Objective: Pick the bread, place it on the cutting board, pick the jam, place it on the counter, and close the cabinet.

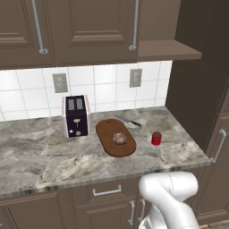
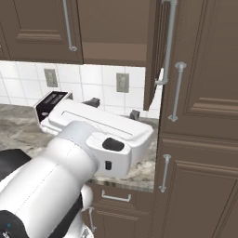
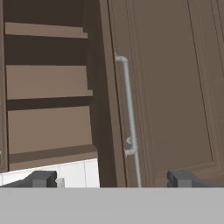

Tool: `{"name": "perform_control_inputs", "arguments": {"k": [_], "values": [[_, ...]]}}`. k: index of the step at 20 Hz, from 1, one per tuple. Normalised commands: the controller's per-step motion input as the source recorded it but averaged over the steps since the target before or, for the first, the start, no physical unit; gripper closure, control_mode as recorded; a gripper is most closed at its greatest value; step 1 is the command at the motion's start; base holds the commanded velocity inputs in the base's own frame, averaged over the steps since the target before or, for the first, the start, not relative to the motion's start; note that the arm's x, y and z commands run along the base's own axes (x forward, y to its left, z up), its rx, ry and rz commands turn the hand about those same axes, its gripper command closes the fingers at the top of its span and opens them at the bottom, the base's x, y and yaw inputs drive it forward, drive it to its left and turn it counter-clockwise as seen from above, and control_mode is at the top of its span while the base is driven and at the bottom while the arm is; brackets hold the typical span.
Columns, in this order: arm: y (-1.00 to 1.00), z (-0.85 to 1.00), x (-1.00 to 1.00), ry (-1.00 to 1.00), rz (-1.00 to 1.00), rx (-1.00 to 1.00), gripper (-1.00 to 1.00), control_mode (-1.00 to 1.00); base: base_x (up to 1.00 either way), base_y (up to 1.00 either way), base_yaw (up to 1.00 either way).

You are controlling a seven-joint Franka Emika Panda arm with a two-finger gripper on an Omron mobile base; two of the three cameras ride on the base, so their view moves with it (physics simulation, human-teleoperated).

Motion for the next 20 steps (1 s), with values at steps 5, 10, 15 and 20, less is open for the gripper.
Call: {"name": "perform_control_inputs", "arguments": {"k": [5, 10, 15, 20], "values": [[-0.08, 0.0, 0.02, 0.0, 0.08, 0.0, -1.0, -1.0, 0.0, 0.0, 0.0], [-0.08, 0.0, 0.06, 0.0, 0.08, 0.0, -1.0, -1.0, 0.0, 0.0, 0.0], [-0.21, 0.0, 0.11, 0.0, 0.06, 0.0, -1.0, -1.0, 0.0, 0.0, 0.0], [-0.19, 0.0, 0.06, 0.0, 0.06, 0.0, -1.0, -1.0, 0.0, 0.0, 0.0]]}}
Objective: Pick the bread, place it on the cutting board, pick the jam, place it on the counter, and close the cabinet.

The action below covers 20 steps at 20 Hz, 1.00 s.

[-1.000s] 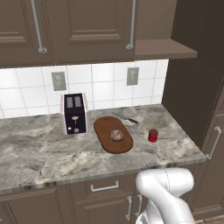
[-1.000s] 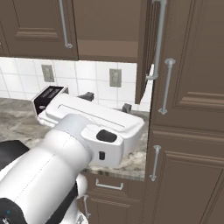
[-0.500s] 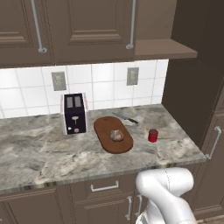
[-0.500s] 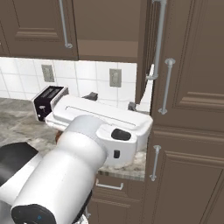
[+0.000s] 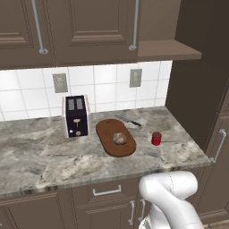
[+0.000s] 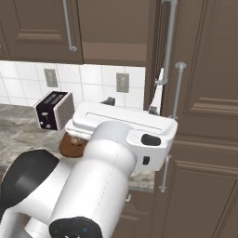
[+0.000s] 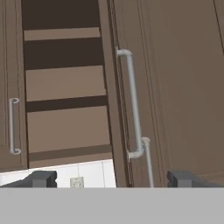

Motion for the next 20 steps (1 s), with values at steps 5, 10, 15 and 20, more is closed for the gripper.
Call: {"name": "perform_control_inputs", "arguments": {"k": [5, 10, 15, 20], "values": [[-0.03, 0.0, 0.06, 0.0, 0.05, 0.0, -1.0, -1.0, 0.0, 0.0, 0.0], [0.0, 0.0, 0.2, 0.0, 0.03, 0.0, -1.0, -1.0, 0.0, 0.0, 0.0], [-0.01, 0.0, 0.24, 0.0, 0.03, 0.0, -1.0, -1.0, 0.0, 0.0, 0.0], [-0.11, 0.0, 0.11, 0.0, 0.06, 0.0, -1.0, -1.0, 0.0, 0.0, 0.0]]}}
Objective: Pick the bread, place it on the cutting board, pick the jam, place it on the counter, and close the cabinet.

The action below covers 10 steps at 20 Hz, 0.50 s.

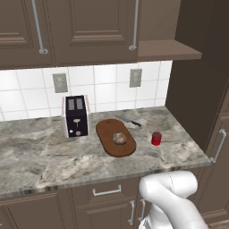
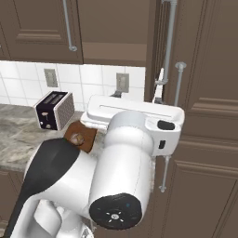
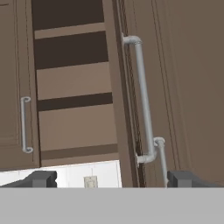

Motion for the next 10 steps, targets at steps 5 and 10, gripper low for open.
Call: {"name": "perform_control_inputs", "arguments": {"k": [5, 10], "values": [[-0.19, 0.0, 0.08, 0.0, 0.08, 0.0, -1.0, -1.0, 0.0, 0.0, 0.0], [-0.15, 0.0, 0.08, 0.0, 0.07, 0.0, -1.0, -1.0, 0.0, 0.0, 0.0]]}}
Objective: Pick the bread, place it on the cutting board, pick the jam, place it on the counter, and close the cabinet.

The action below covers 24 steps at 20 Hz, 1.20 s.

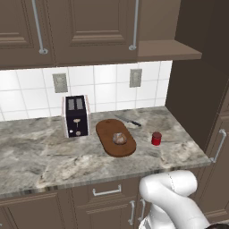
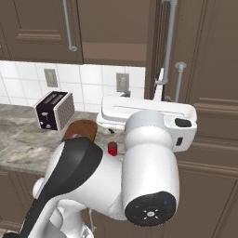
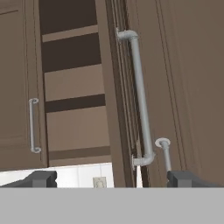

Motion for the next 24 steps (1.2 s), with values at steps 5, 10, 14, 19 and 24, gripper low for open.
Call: {"name": "perform_control_inputs", "arguments": {"k": [5, 10, 14, 19, 24], "values": [[-0.06, 0.0, 0.13, 0.0, 0.06, 0.0, -1.0, -1.0, 0.0, 0.0, 0.0], [-0.05, 0.0, 0.18, 0.0, 0.05, 0.0, -1.0, -1.0, 0.0, 0.0, 0.0], [-0.11, 0.0, 0.16, 0.0, 0.05, 0.0, -1.0, -1.0, 0.0, 0.0, 0.0], [-0.11, 0.0, 0.09, 0.0, 0.06, 0.0, -1.0, -1.0, 0.0, 0.0, 0.0], [-0.05, 0.0, 0.02, 0.0, 0.07, 0.0, -1.0, -1.0, 0.0, 0.0, 0.0]]}}
